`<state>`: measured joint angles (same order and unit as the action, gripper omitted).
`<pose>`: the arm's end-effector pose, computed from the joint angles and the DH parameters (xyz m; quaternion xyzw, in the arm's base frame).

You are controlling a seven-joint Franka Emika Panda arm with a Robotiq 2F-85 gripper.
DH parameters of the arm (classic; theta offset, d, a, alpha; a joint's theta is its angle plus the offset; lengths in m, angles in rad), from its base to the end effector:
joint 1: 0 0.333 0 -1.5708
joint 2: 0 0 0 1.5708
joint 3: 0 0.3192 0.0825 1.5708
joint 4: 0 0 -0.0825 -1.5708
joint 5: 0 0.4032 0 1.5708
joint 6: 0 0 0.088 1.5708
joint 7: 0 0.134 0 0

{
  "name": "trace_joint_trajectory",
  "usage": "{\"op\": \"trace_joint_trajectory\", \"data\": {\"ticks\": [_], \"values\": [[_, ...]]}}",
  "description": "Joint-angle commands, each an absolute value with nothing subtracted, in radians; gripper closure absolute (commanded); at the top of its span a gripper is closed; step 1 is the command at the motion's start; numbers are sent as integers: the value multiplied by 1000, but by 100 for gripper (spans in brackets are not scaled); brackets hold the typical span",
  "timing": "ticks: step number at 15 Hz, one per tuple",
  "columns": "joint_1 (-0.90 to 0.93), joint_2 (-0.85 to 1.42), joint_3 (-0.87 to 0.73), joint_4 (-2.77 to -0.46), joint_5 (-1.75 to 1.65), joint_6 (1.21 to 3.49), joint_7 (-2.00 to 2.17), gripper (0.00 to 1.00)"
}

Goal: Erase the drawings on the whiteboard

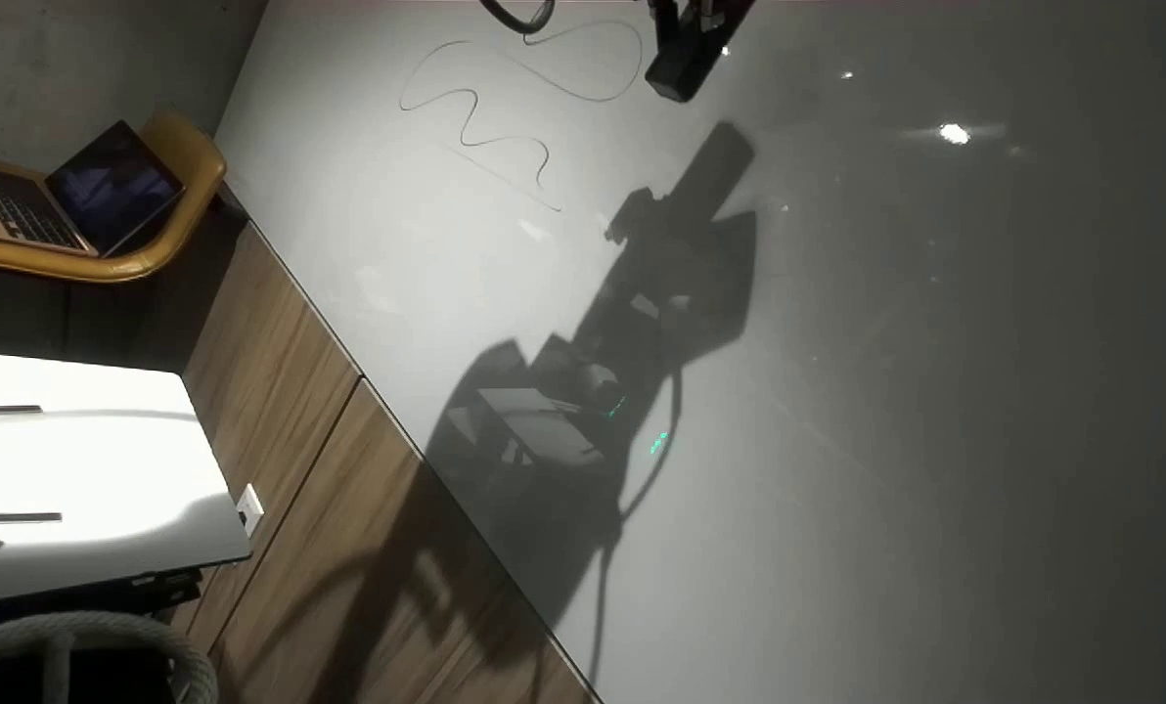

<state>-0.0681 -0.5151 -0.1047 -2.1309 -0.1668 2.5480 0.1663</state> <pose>0.4728 -0.0957 0.7049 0.8853 -0.1157 0.4479 0.0481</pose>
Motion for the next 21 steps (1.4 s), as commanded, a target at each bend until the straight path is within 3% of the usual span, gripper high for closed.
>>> {"op": "trace_joint_trajectory", "data": {"ticks": [1,5,14,21], "values": [[-51,-502,-12,-2125,-121,2540,162,71],[-65,-392,63,-2042,-157,2535,174,71],[-66,-179,57,-1777,-168,2495,161,71],[4,-94,167,-1704,-222,2404,269,71]]}}
